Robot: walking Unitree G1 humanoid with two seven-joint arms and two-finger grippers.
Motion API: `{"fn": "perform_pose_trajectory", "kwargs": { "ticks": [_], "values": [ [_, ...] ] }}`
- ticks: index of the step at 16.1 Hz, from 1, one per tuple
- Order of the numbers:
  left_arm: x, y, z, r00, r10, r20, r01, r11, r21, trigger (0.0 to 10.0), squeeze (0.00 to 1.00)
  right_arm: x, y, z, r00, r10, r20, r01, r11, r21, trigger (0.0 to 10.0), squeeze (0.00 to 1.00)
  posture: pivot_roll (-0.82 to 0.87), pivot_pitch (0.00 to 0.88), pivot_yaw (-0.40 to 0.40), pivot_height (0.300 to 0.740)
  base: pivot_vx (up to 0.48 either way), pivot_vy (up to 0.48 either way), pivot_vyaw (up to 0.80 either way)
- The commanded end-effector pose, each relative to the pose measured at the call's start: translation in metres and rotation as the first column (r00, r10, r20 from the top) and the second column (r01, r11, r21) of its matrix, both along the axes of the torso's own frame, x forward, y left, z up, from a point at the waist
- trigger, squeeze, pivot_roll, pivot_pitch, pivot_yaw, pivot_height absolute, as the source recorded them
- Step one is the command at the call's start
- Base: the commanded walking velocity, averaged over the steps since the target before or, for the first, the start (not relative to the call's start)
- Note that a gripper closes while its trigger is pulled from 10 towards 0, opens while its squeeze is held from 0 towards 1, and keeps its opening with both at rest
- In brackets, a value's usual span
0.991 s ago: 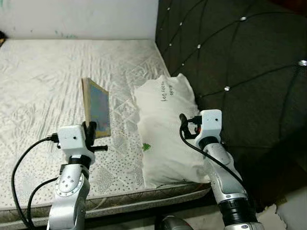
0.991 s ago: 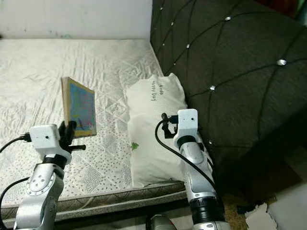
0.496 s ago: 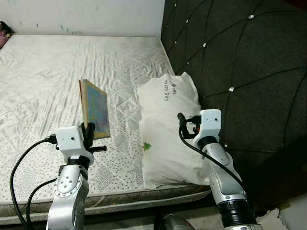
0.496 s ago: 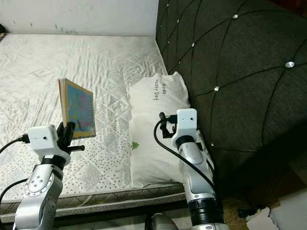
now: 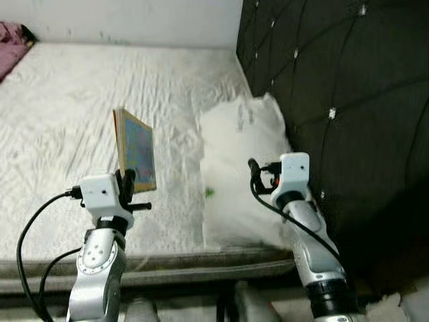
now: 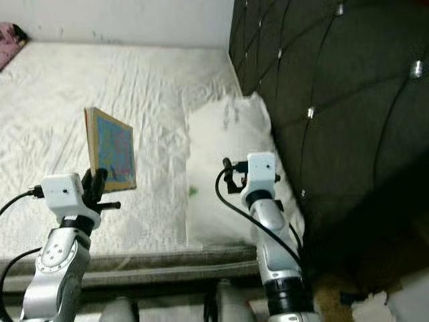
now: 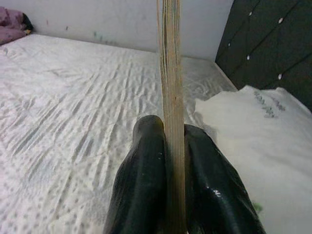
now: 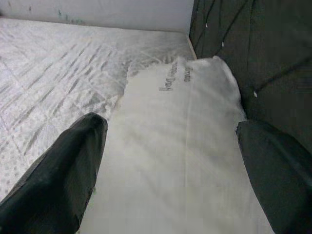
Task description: Clean up the room
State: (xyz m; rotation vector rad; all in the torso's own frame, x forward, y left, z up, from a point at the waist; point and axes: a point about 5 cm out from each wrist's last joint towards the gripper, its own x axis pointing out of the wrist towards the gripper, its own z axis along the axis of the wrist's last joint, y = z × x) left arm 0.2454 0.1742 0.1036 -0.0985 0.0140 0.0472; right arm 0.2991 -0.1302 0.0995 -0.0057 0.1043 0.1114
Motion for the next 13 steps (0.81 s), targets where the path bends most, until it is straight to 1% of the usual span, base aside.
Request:
{"fn": "perform_pose_trajectory", "kwargs": {
  "ticks": [1,6,11,12,13],
  "values": [
    [0.0052,-0.0019,0.0110,0.999,0.004,0.047,-0.005,1.000,0.014,10.0,0.00,0.0014,-0.0013,0.0001,1.000,0.000,-0.003,0.000,1.000,-0.009,10.0,0.00,0.10,0.061,-0.048,0.647,0.000,0.000,0.00],
    [0.0053,-0.0013,0.0112,0.999,0.019,0.046,-0.019,1.000,0.013,10.0,0.00,0.0017,-0.0008,-0.0023,1.000,0.005,-0.014,-0.005,1.000,-0.017,10.0,0.00,0.10,0.062,-0.049,0.647,0.000,0.000,0.00],
    [0.0050,-0.0021,0.0109,0.998,0.026,0.048,-0.026,1.000,0.003,10.0,0.00,0.0010,0.0005,-0.0043,1.000,0.018,-0.015,-0.019,1.000,-0.024,10.0,0.00,0.11,0.044,-0.051,0.647,0.000,0.000,0.00],
    [0.0059,-0.0024,0.0108,0.999,0.025,0.048,-0.025,1.000,-0.001,10.0,0.00,0.0012,0.0013,-0.0045,1.000,0.024,-0.014,-0.024,0.999,-0.025,10.0,0.00,0.10,0.044,-0.053,0.632,0.000,0.000,0.00],
    [0.0073,-0.0028,0.0104,0.999,0.025,0.048,-0.024,1.000,-0.002,10.0,0.00,0.0019,0.0019,-0.0050,1.000,0.027,-0.014,-0.027,0.999,-0.025,10.0,0.00,0.10,0.063,-0.052,0.622,0.000,0.000,0.00]
  ]
}}
